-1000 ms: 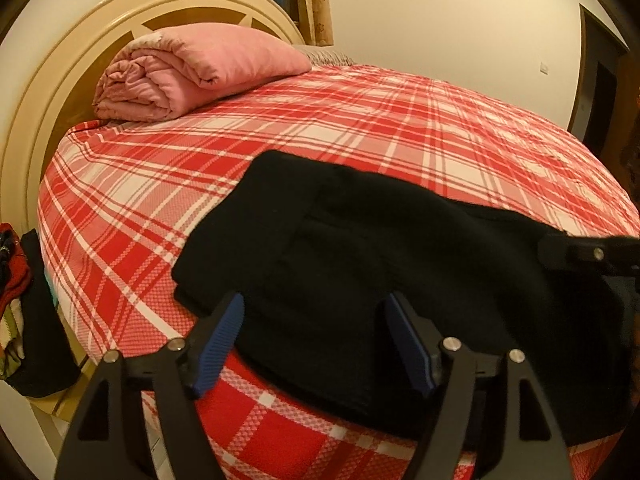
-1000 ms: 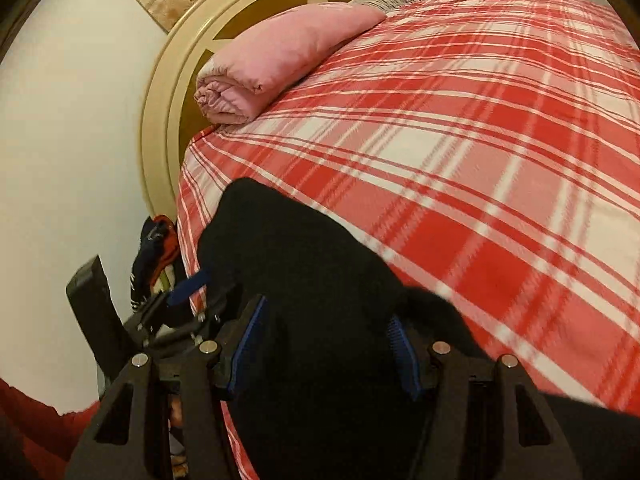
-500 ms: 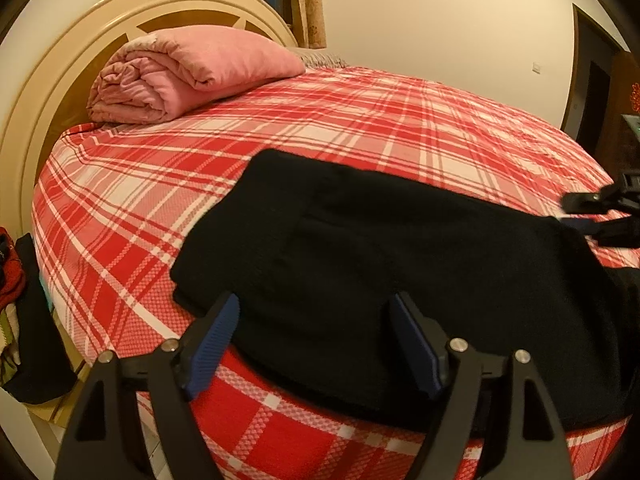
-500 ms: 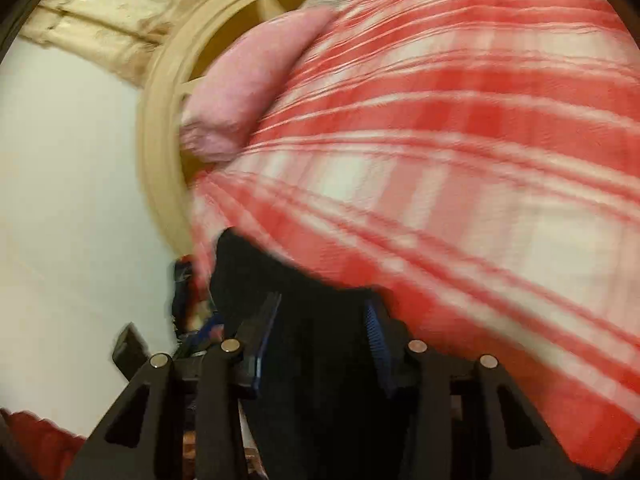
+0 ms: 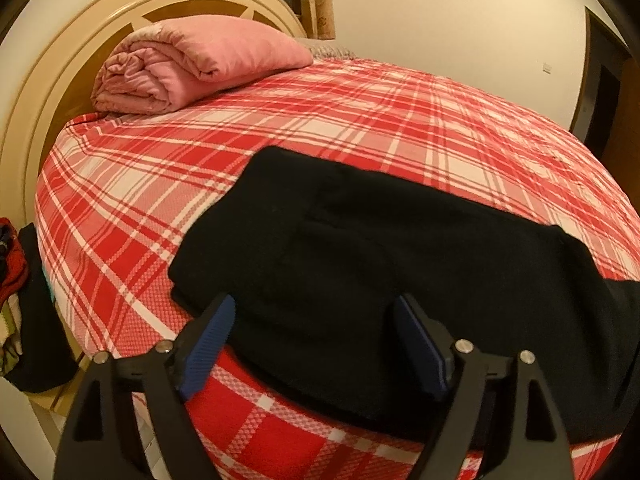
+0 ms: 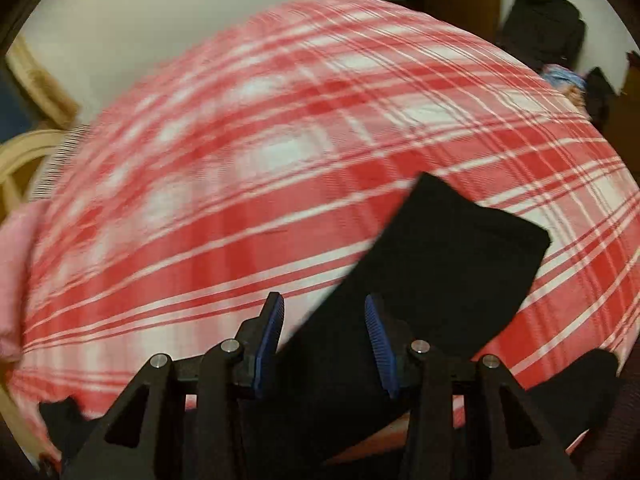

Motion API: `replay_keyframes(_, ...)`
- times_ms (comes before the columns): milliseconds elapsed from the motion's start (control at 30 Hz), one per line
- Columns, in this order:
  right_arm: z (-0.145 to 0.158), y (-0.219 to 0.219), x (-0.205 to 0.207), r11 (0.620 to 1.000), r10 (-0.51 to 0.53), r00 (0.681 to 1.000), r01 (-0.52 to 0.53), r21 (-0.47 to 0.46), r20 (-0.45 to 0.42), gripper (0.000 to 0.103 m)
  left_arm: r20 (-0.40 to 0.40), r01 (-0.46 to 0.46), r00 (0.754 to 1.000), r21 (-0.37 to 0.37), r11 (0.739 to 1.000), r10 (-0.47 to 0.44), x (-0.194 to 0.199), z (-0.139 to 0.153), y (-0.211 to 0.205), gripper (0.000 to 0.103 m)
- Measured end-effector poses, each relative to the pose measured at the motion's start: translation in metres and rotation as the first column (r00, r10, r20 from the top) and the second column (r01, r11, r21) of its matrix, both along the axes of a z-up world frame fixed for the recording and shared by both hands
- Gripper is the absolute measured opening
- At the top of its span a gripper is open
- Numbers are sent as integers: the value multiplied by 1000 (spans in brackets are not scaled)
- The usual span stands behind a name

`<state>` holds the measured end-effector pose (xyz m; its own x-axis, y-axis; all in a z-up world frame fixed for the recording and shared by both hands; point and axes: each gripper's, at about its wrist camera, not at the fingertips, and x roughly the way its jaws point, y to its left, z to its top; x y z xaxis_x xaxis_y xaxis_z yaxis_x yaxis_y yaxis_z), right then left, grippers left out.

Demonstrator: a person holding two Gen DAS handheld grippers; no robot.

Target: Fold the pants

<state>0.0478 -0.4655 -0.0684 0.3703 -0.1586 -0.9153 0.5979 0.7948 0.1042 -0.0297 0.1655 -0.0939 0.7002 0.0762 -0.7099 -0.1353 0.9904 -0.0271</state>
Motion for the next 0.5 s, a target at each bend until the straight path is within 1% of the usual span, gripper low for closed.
replay_keyframes(67, -18, -8, 5, 999, -27, 997, 25, -28, -73, 44, -13, -3, 1000, 0, 1000, 3, 2, 1, 0, 85)
replay_keyframes(100, -23, -5, 7, 998, -45, 995, 41, -52, -84, 46, -17, -3, 1000, -2, 1000, 3, 2, 1, 0, 85)
replay_keyframes(133, -22, 1, 8, 994, -66, 994, 58, -95, -81, 46, -23, -2, 1000, -3, 1000, 2, 3, 1, 0, 86)
replay_keyframes(167, -23, 3, 8, 991, -78, 993, 67, -117, -89, 46, -27, -1, 1000, -2, 1000, 0, 3, 1, 0, 86)
replay_keyframes(233, -22, 5, 4, 989, -101, 992, 92, -118, -72, 46, -32, 1, 999, -2, 1000, -1, 3, 1, 1, 86)
replay_keyframes(267, -22, 2, 2, 989, -103, 993, 96, -109, -61, 41, -33, 1, 999, -2, 1000, -1, 3, 1, 1, 86)
replay_keyframes(300, -21, 0, -2, 990, -102, 994, 97, -104, -49, 27, -33, 1, 999, -1, 1000, -1, 2, 1, 0, 86)
replay_keyframes(333, -19, -4, -9, 991, -101, 994, 97, -90, -31, 20, -33, 0, 999, 0, 1000, 0, 2, 2, 0, 86)
replay_keyframes(367, -18, -9, -16, 993, -101, 995, 100, -61, -8, 8, -33, -1, 999, 1, 1000, 1, 2, 2, 0, 86)
replay_keyframes(400, -15, -15, -23, 995, -100, 995, 100, -22, 20, 6, -34, -2, 999, 1, 1000, 2, 3, 2, 0, 86)
replay_keyframes(500, -3, -26, -46, 994, -84, 989, 74, 82, 126, 6, -38, -5, 999, 3, 1000, 5, 4, 2, -1, 86)
